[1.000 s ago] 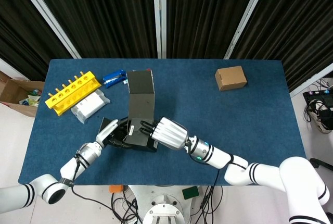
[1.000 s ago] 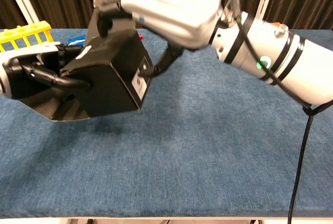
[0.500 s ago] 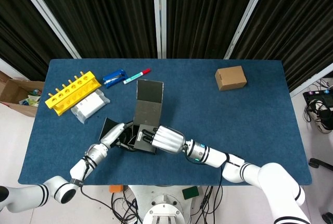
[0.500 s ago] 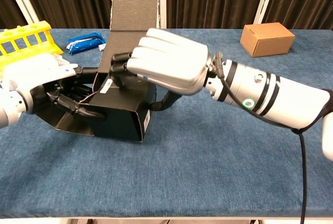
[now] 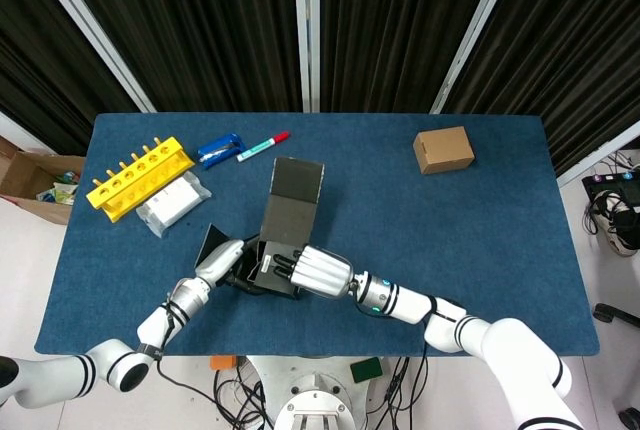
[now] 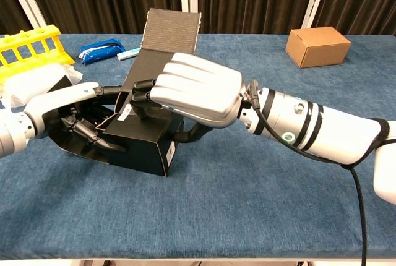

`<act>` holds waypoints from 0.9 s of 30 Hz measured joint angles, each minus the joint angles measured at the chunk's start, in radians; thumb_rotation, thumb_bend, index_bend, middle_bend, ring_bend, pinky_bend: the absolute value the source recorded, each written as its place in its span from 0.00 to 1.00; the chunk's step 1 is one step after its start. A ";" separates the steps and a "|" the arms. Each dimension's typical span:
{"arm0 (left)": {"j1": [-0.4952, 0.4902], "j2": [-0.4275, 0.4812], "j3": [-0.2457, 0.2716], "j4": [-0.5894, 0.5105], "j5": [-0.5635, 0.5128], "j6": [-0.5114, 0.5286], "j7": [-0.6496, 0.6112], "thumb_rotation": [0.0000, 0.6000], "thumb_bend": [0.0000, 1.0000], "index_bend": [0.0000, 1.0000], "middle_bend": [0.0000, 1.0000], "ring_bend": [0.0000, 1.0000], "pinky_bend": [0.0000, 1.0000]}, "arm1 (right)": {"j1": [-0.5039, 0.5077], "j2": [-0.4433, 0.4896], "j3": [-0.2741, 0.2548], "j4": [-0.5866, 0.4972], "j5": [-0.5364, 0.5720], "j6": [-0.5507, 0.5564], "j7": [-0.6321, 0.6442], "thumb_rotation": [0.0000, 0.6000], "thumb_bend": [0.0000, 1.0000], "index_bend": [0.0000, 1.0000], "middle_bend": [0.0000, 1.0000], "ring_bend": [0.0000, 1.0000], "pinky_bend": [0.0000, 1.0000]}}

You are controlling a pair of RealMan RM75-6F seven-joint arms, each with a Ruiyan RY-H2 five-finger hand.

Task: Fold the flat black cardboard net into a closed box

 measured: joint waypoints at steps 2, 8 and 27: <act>0.000 0.002 0.000 -0.005 0.000 -0.001 0.008 0.97 0.00 0.15 0.20 0.56 0.74 | 0.001 0.008 -0.004 -0.015 0.003 -0.009 0.000 1.00 0.20 0.48 0.37 0.78 1.00; -0.001 0.011 0.002 -0.019 0.010 0.002 0.035 0.85 0.00 0.09 0.16 0.56 0.73 | 0.000 0.038 -0.012 -0.065 0.011 -0.020 -0.012 1.00 0.19 0.48 0.36 0.78 1.00; 0.008 0.011 -0.003 -0.032 -0.005 0.000 0.061 0.82 0.00 0.13 0.16 0.56 0.73 | 0.025 0.095 -0.016 -0.196 0.030 -0.124 -0.080 1.00 0.18 0.45 0.32 0.78 1.00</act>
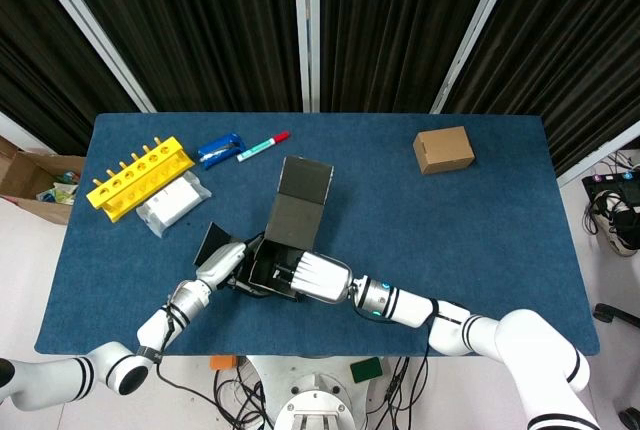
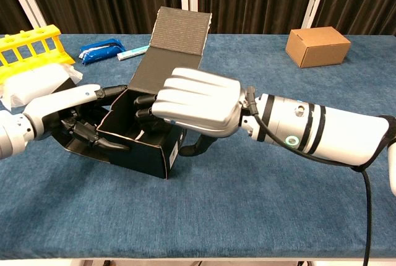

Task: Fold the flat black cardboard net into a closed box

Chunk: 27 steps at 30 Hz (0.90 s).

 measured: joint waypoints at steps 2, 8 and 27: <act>0.002 -0.002 -0.002 0.001 0.000 0.005 -0.002 0.82 0.00 0.16 0.19 0.56 0.73 | 0.006 0.011 0.002 -0.028 0.004 -0.020 -0.013 1.00 0.18 0.45 0.32 0.78 1.00; 0.009 -0.019 -0.008 0.022 -0.003 0.018 0.001 0.84 0.00 0.31 0.31 0.58 0.73 | 0.016 0.052 0.004 -0.094 0.019 -0.075 -0.058 1.00 0.18 0.46 0.34 0.78 1.00; 0.037 -0.052 -0.027 0.043 -0.026 0.052 0.020 1.00 0.00 0.43 0.40 0.61 0.74 | 0.058 0.133 0.054 -0.245 0.089 -0.230 -0.156 1.00 0.58 0.99 0.90 0.79 1.00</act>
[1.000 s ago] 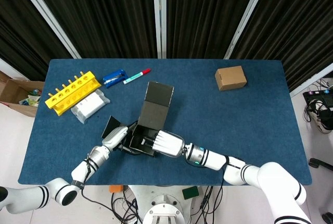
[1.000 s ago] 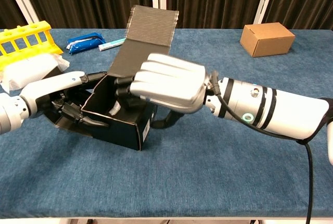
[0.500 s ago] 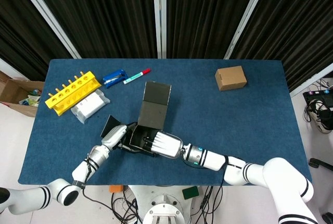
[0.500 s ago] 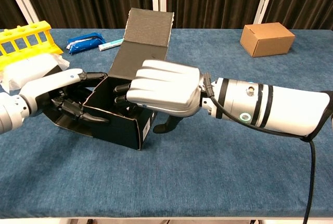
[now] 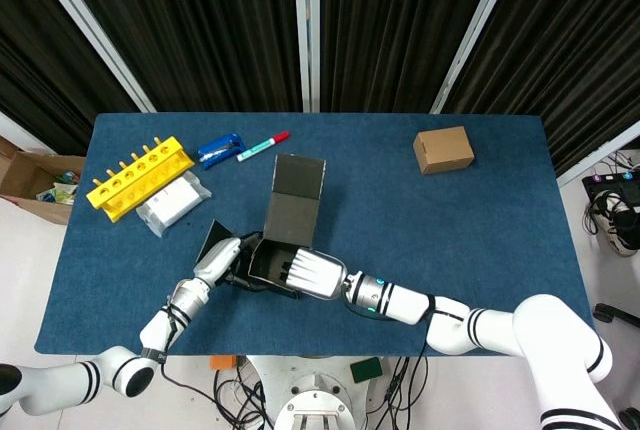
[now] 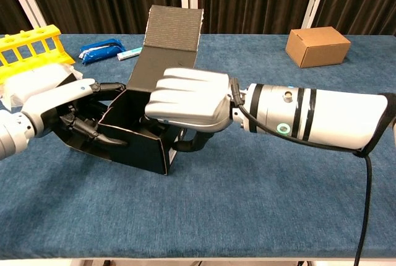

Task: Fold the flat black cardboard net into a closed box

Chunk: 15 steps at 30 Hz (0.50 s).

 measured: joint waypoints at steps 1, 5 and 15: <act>0.001 -0.002 -0.001 0.000 -0.002 0.002 0.001 1.00 0.00 0.44 0.40 0.61 0.74 | 0.001 0.005 0.002 -0.007 0.004 -0.005 -0.003 1.00 0.59 1.00 0.92 0.79 1.00; 0.003 -0.004 -0.003 -0.001 -0.003 0.001 0.010 1.00 0.00 0.44 0.41 0.62 0.74 | 0.002 0.014 0.007 -0.018 0.011 -0.013 -0.024 1.00 0.50 0.96 0.86 0.79 1.00; 0.006 -0.005 -0.014 -0.010 -0.016 0.002 0.040 1.00 0.00 0.44 0.41 0.62 0.74 | -0.041 0.021 0.028 -0.037 0.057 0.015 -0.061 1.00 0.06 0.17 0.20 0.77 1.00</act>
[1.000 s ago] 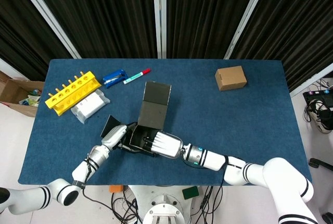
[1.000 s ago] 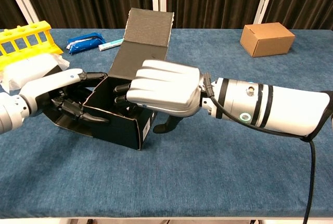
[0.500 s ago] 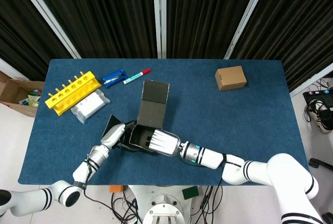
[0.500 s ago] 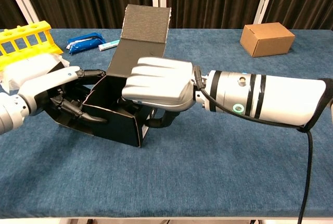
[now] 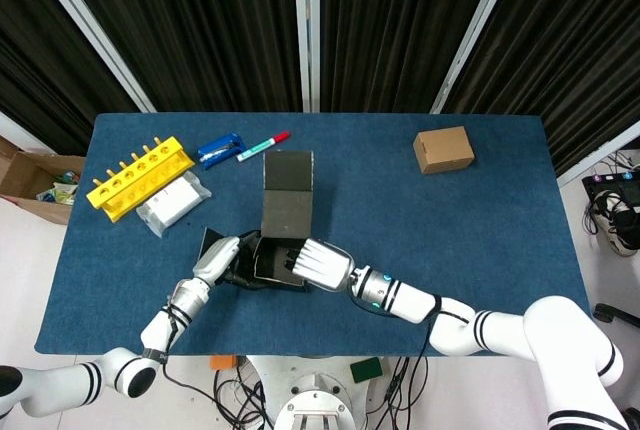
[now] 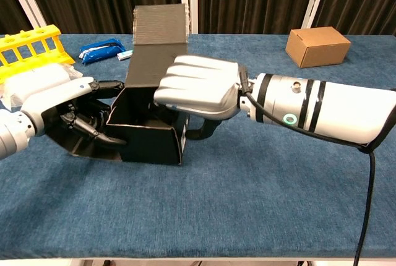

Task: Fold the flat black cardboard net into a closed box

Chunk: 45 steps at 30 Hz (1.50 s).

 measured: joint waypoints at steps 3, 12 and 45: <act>0.002 0.002 -0.003 -0.008 -0.003 0.001 0.007 1.00 0.00 0.44 0.41 0.62 0.74 | -0.018 -0.003 0.004 0.001 0.009 0.025 0.020 1.00 0.04 0.08 0.14 0.77 1.00; 0.009 0.004 -0.024 -0.033 -0.032 0.009 0.029 1.00 0.00 0.44 0.41 0.62 0.75 | -0.093 0.002 0.020 -0.030 0.047 0.128 0.112 1.00 0.03 0.02 0.13 0.76 1.00; 0.066 -0.011 -0.160 -0.205 -0.172 0.120 0.115 1.00 0.00 0.43 0.38 0.61 0.75 | -0.170 -0.078 0.308 -0.205 0.573 -0.097 0.568 1.00 0.00 0.00 0.18 0.75 1.00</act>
